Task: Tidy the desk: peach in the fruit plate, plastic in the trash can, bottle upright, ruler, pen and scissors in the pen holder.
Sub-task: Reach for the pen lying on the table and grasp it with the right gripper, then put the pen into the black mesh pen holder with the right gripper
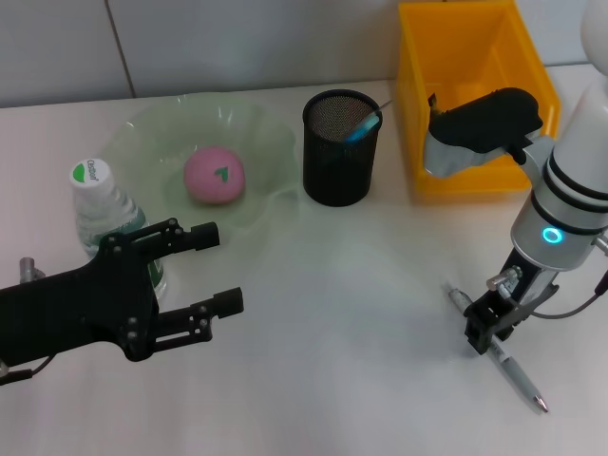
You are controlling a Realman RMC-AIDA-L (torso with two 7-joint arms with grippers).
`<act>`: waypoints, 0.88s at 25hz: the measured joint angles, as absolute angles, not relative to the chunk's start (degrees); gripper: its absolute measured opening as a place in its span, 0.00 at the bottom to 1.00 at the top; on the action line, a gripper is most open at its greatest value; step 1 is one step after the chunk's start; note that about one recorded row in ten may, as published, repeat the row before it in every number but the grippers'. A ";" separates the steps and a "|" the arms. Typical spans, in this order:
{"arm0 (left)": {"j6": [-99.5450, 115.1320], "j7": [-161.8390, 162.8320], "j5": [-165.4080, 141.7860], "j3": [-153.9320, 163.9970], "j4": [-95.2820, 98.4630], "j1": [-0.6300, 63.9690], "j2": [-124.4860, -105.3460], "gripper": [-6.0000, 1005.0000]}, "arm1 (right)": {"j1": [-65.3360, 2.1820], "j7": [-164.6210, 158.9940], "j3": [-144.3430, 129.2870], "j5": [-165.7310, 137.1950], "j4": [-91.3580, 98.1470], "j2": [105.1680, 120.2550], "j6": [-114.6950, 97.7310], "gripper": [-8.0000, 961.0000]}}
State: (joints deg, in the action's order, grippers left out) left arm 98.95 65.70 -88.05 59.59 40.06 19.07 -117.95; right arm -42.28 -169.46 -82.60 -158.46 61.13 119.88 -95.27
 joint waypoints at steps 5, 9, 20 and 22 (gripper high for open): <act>98.97 65.72 -87.97 59.59 40.08 19.07 -117.95 0.76 | -42.35 -169.47 -83.57 -157.93 60.62 119.88 -94.76 0.30; 98.97 65.81 -87.97 59.59 40.08 19.07 -117.95 0.76 | -42.73 -169.46 -83.81 -157.87 59.37 119.87 -94.54 0.29; 98.99 66.04 -87.97 59.59 40.08 19.02 -117.95 0.76 | -42.70 -169.44 -83.86 -157.53 59.42 119.88 -93.98 0.25; 99.00 66.05 -87.97 59.59 40.08 18.98 -117.95 0.76 | -42.80 -169.45 -83.66 -157.27 59.39 119.87 -93.97 0.21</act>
